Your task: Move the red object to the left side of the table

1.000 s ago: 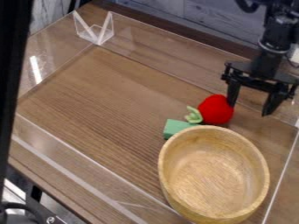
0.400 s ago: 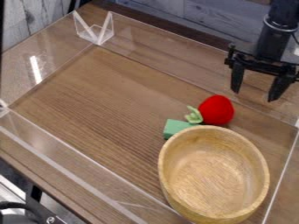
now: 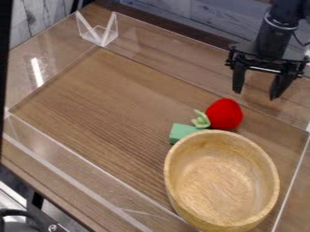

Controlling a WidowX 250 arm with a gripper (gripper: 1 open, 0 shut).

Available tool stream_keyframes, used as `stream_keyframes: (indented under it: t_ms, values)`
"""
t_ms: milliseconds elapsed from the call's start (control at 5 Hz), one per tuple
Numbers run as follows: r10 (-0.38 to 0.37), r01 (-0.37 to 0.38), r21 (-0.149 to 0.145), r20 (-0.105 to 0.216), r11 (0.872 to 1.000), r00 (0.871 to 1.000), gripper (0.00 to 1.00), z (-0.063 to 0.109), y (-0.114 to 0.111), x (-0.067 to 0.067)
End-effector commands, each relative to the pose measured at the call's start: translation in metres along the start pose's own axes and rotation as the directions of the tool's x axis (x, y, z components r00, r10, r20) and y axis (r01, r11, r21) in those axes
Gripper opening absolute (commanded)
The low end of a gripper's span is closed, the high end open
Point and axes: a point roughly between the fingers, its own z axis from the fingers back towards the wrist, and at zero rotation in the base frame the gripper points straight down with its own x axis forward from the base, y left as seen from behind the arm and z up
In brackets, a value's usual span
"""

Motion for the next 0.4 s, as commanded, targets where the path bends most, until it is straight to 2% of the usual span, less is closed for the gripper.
stream_keyframes:
  t_ms: [0, 200]
  values:
    - [-0.105, 0.106, -0.016, 0.029, 0.994, 0.994, 1.00, 0.009, 0.013, 0.006]
    - [-0.238, 0.239, -0.019, 0.022, 0.971, 0.971, 1.00, 0.002, 0.026, 0.009]
